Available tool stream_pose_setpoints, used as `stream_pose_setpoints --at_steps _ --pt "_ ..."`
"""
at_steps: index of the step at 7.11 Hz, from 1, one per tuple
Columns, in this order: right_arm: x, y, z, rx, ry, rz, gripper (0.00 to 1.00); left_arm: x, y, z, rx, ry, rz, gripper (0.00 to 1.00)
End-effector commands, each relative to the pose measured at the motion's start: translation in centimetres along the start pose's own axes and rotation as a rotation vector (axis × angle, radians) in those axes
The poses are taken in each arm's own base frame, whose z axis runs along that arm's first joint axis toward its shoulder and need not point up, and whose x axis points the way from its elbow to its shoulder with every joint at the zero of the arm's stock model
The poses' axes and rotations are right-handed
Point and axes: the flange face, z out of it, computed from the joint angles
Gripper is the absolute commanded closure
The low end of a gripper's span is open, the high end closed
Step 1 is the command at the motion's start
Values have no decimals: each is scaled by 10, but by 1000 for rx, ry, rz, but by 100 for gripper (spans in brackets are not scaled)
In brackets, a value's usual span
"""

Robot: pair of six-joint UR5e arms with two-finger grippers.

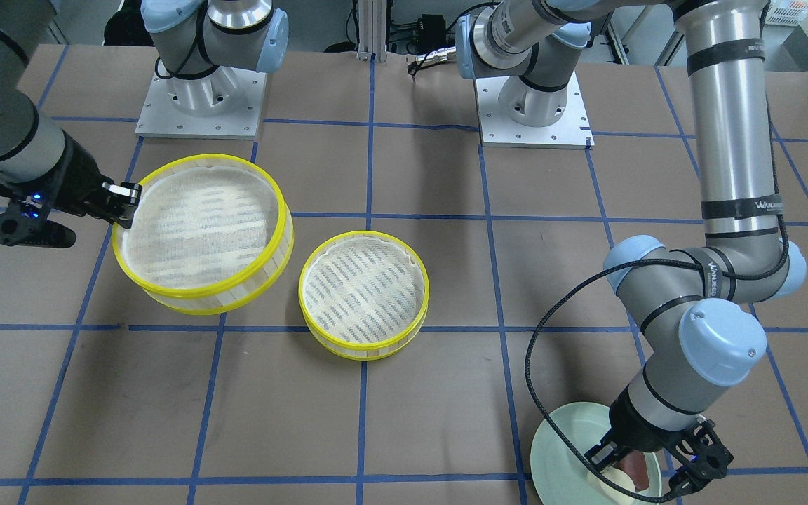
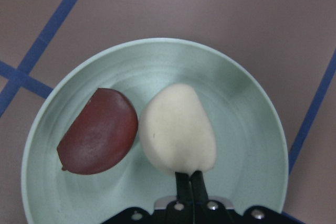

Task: Place buns in different layers of steamer
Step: 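Carry the white bun with the left gripper toward the bottom steamer tier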

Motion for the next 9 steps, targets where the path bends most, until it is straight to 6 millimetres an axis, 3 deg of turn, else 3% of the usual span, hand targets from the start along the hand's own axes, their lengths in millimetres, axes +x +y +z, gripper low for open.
stream_pose_setpoints --at_steps 1,3,4,5,7,9 --pt "19 0 4 -19 -6 -1 100 30 24 -46 -32 -5 8 100" --pt "19 3 5 -22 -5 -1 100 84 69 -88 -33 19 -19 100" --pt "18 4 5 -21 -3 -2 100 109 107 -96 -61 13 -94 100" --pt "18 4 5 -21 -3 -2 100 130 158 -93 -94 4 -123 100" --pt "17 4 5 -21 -3 -5 100 161 222 -118 -115 23 -136 100" --pt "16 5 6 -24 -3 -7 100 182 298 -112 -184 12 -62 100"
